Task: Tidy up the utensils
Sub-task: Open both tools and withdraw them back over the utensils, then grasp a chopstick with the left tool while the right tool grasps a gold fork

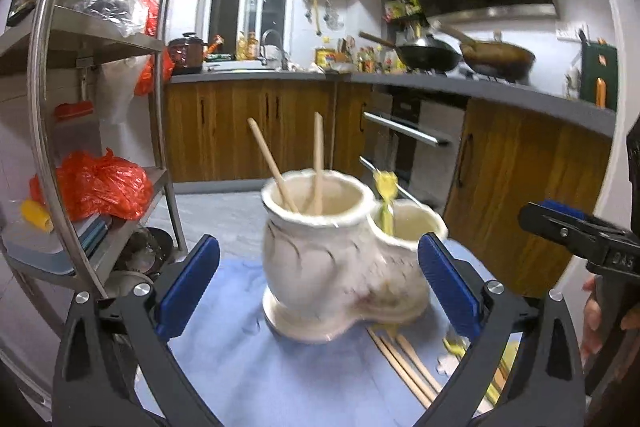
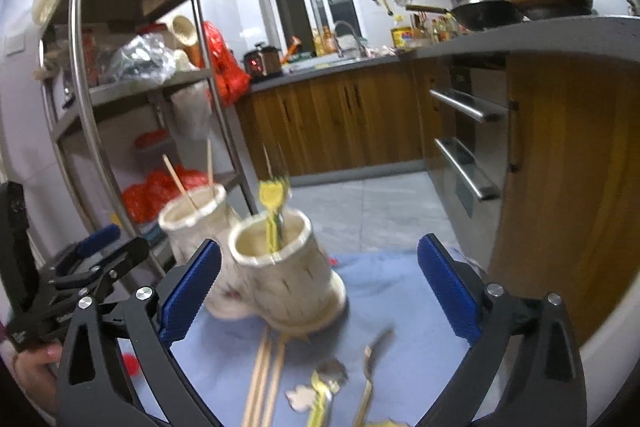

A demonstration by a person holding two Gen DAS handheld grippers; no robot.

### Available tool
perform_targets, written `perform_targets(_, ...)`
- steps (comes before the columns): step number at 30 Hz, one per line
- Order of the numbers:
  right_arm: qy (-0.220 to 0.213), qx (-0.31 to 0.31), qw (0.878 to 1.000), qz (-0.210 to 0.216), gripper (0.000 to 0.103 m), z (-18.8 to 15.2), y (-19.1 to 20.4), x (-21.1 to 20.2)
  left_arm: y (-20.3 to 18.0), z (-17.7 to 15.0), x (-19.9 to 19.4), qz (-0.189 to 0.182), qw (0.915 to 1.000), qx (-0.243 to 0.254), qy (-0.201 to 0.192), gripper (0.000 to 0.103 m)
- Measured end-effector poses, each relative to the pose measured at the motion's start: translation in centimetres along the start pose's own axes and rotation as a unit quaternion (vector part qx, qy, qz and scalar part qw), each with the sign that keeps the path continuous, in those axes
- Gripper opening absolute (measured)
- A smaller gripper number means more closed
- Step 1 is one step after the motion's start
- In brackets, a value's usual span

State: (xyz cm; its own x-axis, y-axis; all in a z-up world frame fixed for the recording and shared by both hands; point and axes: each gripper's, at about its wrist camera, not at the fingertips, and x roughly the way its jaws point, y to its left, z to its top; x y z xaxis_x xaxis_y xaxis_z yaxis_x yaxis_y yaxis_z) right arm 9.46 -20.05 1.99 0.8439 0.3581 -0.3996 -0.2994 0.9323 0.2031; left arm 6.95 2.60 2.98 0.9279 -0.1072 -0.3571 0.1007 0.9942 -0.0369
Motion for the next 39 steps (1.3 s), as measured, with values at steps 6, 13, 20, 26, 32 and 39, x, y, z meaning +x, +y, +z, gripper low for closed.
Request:
perform_targets(6,0.044,0.005,0.999,-0.025,0.098,-2.6,-1.5,-0.3,-1.9,-2.5,-0.3,-0.014,0.9988,0.012,0.046,0.097)
perform_targets(13,0.109,-0.002,0.992,-0.07,0.098,-4.8,-3.3,1.1,-3.0,-5.9,0.8,-0.035,0.9916,-0.001,0.125,0.097)
perform_targets(20,0.143,0.002,0.986,-0.091,0.098,-5.8,-4.6,2.7,-4.7,-8.6,3.3,-0.003,0.9794,0.041,0.198,0.097)
perform_targets(26,0.161,0.005,0.983,-0.092,0.098,-6.1,-5.0,3.5,-5.0,-10.1,4.7,0.014,0.9683,0.045,0.245,0.097)
perform_targets(32,0.173,-0.005,0.98,-0.101,0.098,-6.3,-4.7,4.1,-5.2,-10.2,5.2,0.027,0.9657,0.045,0.254,0.097)
perform_targets(39,0.185,-0.014,0.978,-0.1,0.085,-6.5,-4.1,5.0,-5.8,-9.9,6.3,0.018,0.9619,0.026,0.271,0.085)
